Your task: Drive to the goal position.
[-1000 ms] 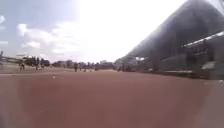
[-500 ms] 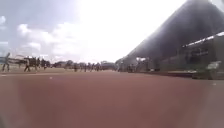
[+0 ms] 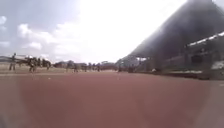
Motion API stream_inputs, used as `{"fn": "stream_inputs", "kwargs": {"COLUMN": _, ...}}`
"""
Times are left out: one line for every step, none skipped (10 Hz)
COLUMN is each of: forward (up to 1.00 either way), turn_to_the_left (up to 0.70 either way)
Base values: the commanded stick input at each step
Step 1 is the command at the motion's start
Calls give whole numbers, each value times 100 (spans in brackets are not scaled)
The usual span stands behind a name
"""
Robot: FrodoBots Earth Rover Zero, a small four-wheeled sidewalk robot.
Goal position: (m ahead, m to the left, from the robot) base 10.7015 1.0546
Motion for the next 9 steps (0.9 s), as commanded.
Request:
{"fn": "stream_inputs", "kwargs": {"forward": 70, "turn_to_the_left": 0}}
{"fn": "stream_inputs", "kwargs": {"forward": 70, "turn_to_the_left": 0}}
{"fn": "stream_inputs", "kwargs": {"forward": 70, "turn_to_the_left": 0}}
{"fn": "stream_inputs", "kwargs": {"forward": 70, "turn_to_the_left": 0}}
{"fn": "stream_inputs", "kwargs": {"forward": 70, "turn_to_the_left": 0}}
{"fn": "stream_inputs", "kwargs": {"forward": 70, "turn_to_the_left": 0}}
{"fn": "stream_inputs", "kwargs": {"forward": 70, "turn_to_the_left": 0}}
{"fn": "stream_inputs", "kwargs": {"forward": 70, "turn_to_the_left": 0}}
{"fn": "stream_inputs", "kwargs": {"forward": 70, "turn_to_the_left": 0}}
